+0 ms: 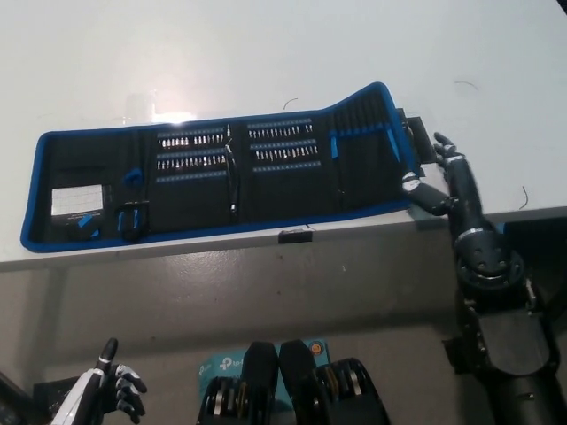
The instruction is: The robot uses its right hand to lift an edge of the toolkit kept in middle of the desk and make one fold in it
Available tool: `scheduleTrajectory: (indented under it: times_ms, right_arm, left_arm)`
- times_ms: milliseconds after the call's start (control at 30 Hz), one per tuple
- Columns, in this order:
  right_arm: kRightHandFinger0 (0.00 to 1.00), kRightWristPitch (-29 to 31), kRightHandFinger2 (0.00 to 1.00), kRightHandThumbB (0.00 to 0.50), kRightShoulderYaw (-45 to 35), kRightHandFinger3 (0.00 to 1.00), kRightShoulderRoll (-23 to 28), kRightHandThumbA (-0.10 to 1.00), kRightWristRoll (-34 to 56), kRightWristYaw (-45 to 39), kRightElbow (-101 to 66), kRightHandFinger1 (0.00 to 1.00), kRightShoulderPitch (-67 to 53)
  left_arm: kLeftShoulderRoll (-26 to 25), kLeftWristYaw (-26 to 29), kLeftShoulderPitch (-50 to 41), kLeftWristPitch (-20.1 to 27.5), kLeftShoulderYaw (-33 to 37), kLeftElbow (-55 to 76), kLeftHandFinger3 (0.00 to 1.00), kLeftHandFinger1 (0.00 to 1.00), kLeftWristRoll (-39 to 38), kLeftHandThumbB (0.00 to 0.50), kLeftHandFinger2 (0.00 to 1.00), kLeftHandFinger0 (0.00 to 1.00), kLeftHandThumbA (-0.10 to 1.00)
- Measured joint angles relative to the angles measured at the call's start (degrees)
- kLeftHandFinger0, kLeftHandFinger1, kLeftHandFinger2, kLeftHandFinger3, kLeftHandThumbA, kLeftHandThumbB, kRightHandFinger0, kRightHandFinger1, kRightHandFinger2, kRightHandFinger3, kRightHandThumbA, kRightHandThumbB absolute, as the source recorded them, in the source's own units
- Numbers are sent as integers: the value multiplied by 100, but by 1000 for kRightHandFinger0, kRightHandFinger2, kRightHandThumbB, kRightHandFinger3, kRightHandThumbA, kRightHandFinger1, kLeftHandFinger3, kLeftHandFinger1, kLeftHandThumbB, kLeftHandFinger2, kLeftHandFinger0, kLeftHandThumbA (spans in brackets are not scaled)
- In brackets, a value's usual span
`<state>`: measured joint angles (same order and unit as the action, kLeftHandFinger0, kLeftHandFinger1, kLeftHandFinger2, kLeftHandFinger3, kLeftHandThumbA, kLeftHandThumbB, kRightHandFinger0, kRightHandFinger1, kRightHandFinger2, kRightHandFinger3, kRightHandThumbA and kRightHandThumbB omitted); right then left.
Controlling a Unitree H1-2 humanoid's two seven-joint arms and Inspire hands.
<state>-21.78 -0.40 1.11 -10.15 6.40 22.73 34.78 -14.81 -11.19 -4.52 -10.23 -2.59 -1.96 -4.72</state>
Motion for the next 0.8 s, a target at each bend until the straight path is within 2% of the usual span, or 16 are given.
scheduleTrajectory:
  times_ms: [33, 67, 133, 233, 300, 400, 467, 533, 567, 600, 633, 667, 700, 733, 767, 800]
  right_arm:
    - [1000, 1, 1000, 414, 37, 1000, -20, 421, -16, 19, 1, 1000, 0]
    - [1000, 2, 1000, 430, 93, 1000, -51, 422, -47, 49, 1, 1000, 0]
    - [1000, 2, 1000, 434, 178, 1000, -100, 426, -94, 87, 1, 1000, 0]
    - [1000, 2, 1000, 414, 278, 1000, -155, 394, -155, 141, 9, 1000, 3]
    - [1000, 1, 1000, 406, 320, 1000, -164, 374, -206, 183, 16, 1000, 3]
    - [1000, 1, 1000, 366, 322, 1000, -187, 307, -232, 213, 24, 1000, 3]
    - [1000, 24, 1000, 365, 323, 1000, -195, 305, -234, 215, 31, 1000, 3]
    - [1000, 71, 1000, 350, 328, 1000, -198, 241, -234, 214, 68, 1000, 3]
    - [584, 106, 944, 318, 314, 1000, -208, 135, -222, 212, 80, 768, 2]
    - [458, 144, 748, 280, 252, 1000, -246, 126, -190, 213, 81, 586, 0]
    - [361, 188, 633, 282, 181, 1000, -297, 122, -156, 214, 83, 467, -4]
    - [215, 258, 429, 246, 118, 1000, -347, 92, -116, 215, 91, 292, -13]
    - [28, 316, 221, 230, 87, 1000, -368, 10, -87, 215, 100, 82, -20]
    - [1, 411, 31, 185, 48, 1000, -392, -83, -49, 215, 130, 3, -26]
    - [0, 510, 6, 154, 19, 1000, -405, -97, -22, 219, 167, 1, -27]
    - [0, 607, 0, 92, 9, 911, -415, -100, -2, 226, 209, 0, -30]
  left_arm:
    - [0, -7, 3, 2, 1, 0, 323, 316, -1, 500, 278, 333, 1000]
    - [0, -11, 7, 1, 1, 0, 307, 289, -2, 500, 255, 289, 1000]
    - [0, -12, 13, -4, 0, 1, 306, 291, -4, 500, 245, 297, 1000]
    - [0, -21, 16, 3, -1, -1, 258, 299, -5, 500, 236, 311, 1000]
    - [0, -33, 20, 4, -2, 0, 266, 322, -5, 500, 246, 355, 1000]
    - [0, -57, 36, 0, -6, 0, 255, 322, -8, 500, 249, 355, 1000]
    - [1, -61, 51, -1, -5, 0, 265, 336, -7, 500, 270, 372, 1000]
    - [1, -66, 62, -1, -4, 0, 262, 336, -5, 500, 259, 379, 1000]
    - [1, -68, 66, -1, -4, 0, 250, 322, -5, 500, 239, 377, 1000]
    - [1, -71, 68, 0, -4, -2, 251, 319, -5, 500, 238, 377, 1000]
    - [1, -74, 71, 1, -4, -9, 253, 318, -5, 500, 239, 378, 1000]
    - [1, -78, 76, 1, -2, -18, 254, 318, -4, 500, 238, 377, 1000]
    - [1, -80, 81, 1, -1, -24, 264, 322, -4, 500, 247, 378, 1000]
    - [1, -81, 89, 1, 0, -29, 275, 330, -4, 500, 268, 385, 1000]
    - [1, -83, 95, -1, 0, -29, 277, 333, -5, 500, 273, 387, 1000]
    - [1, -85, 102, -3, -1, -29, 283, 341, -6, 500, 283, 397, 1000]
